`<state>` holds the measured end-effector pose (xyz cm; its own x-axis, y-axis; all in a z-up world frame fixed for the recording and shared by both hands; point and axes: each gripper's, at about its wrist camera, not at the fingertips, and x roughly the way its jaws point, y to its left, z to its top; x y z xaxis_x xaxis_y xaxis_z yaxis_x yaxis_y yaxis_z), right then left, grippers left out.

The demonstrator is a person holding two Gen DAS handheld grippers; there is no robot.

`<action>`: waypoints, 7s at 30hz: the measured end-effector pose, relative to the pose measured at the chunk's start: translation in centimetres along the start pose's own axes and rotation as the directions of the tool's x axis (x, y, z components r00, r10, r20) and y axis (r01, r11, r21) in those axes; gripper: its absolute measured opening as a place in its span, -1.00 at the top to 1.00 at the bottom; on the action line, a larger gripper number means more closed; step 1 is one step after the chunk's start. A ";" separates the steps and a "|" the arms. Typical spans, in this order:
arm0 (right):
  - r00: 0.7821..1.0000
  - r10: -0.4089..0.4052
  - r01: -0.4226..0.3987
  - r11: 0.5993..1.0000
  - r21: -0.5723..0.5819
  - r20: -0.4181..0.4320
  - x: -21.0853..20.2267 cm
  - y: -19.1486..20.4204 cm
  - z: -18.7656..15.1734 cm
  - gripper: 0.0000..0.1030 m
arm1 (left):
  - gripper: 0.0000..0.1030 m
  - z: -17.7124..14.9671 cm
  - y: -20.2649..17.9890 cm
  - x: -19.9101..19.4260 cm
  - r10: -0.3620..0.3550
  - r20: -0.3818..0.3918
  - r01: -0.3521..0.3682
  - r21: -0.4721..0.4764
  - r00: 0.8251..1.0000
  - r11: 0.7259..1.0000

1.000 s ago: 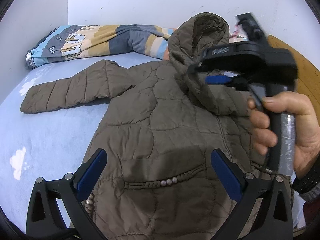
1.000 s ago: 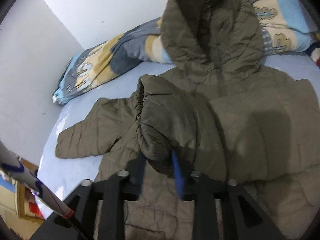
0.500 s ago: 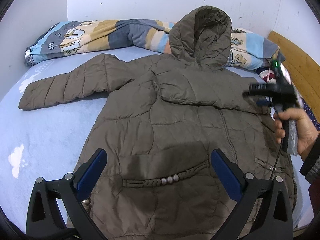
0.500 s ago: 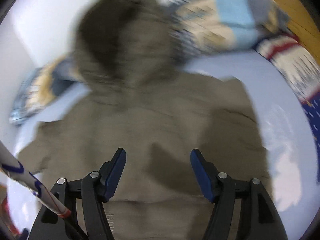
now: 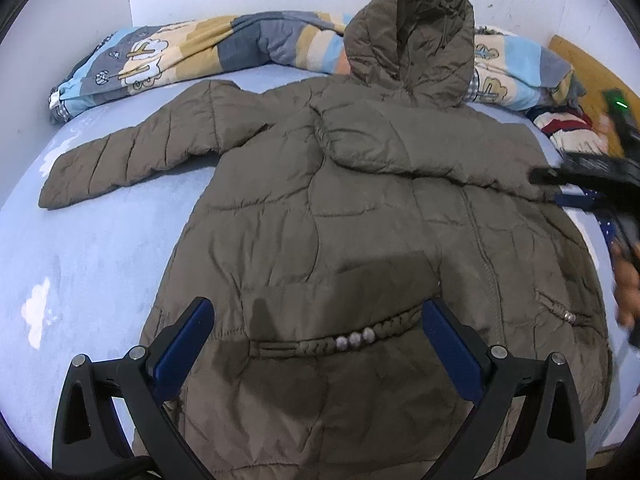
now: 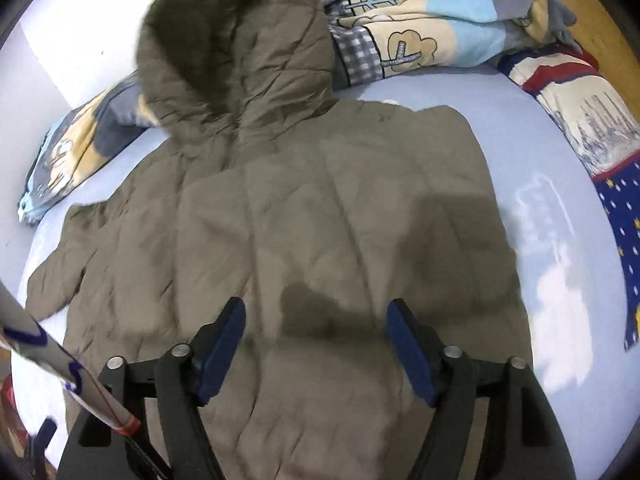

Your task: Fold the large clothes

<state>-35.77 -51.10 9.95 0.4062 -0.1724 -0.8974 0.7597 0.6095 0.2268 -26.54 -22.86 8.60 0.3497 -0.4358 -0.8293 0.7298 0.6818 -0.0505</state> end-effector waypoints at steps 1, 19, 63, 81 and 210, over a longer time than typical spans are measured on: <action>1.000 0.025 -0.024 1.000 0.011 -0.010 -0.5 0.0 -1.1 -0.52 | -1.00 -0.1 0.0 0.1 0.002 -0.005 -0.002 0.002 1.000 1.000; 0.987 0.057 -0.036 0.990 0.139 -0.152 -1.9 -4.5 -15.7 -0.53 | -1.00 -3.3 -0.7 4.3 -0.006 -0.181 0.006 -0.001 0.983 1.000; 0.997 0.011 -0.017 0.997 -0.081 -0.075 -3.5 1.0 -15.9 -0.53 | -1.00 5.4 27.1 0.2 0.121 0.105 -0.044 -0.550 0.987 0.834; 0.994 -0.003 -0.009 0.994 -0.112 -0.108 -1.6 2.2 -15.8 -0.57 | -0.12 2.9 44.5 7.4 -0.041 0.309 0.295 -0.847 0.950 0.442; 0.914 0.339 -0.402 0.834 0.378 0.225 -6.4 -10.5 -9.0 -0.33 | -0.22 1.5 1.6 2.7 -0.016 -0.015 0.016 -0.009 1.000 1.000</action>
<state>-50.93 -49.46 9.88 0.7428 -0.1248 -0.6578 0.6618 0.2854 0.6932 -23.54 -23.79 7.12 0.3294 -0.4376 -0.8366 0.7301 0.6799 -0.0682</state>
